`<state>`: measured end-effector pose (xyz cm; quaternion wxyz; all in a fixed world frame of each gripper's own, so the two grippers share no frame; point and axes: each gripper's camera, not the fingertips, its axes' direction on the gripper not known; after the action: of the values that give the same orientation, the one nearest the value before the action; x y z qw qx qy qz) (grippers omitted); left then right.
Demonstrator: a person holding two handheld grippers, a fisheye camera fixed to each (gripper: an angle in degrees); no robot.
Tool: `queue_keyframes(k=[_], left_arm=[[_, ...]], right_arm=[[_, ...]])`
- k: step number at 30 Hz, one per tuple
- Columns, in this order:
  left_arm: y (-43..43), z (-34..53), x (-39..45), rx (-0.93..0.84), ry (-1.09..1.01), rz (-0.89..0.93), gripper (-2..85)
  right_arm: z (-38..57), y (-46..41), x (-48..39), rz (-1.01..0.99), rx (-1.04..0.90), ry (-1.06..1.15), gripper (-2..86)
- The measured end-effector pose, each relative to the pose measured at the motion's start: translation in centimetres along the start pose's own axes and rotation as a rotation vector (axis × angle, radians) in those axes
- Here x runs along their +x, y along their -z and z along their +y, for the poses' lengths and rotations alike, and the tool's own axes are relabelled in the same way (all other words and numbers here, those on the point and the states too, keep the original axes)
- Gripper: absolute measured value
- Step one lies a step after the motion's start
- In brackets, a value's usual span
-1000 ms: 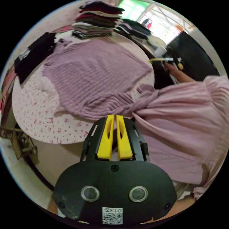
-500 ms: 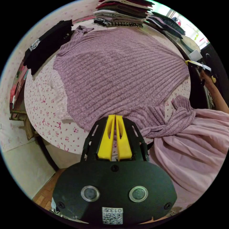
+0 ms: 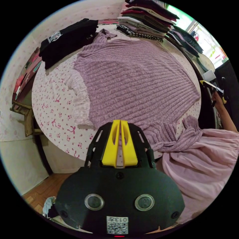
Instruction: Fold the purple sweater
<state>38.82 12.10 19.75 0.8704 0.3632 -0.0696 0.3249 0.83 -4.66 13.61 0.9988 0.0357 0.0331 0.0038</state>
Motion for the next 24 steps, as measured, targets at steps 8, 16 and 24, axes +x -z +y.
queue_keyframes(k=[8, 16, 24], left_arm=[[1.6, -0.8, -5.6, 0.025, 0.107, 0.047, 0.2], [3.5, -9.1, -15.4, 0.165, 0.277, -0.024, 6.3], [0.8, -18.7, -19.5, 0.023, 0.119, 0.022, 10.1]], right_arm=[[-0.1, -5.4, 0.6, 0.122, -0.216, -0.016, 0.4], [-11.4, -9.6, -3.5, 0.034, -0.053, 0.204, 0.4], [-23.8, -18.0, -8.7, 0.007, -0.064, 0.358, 0.3]])
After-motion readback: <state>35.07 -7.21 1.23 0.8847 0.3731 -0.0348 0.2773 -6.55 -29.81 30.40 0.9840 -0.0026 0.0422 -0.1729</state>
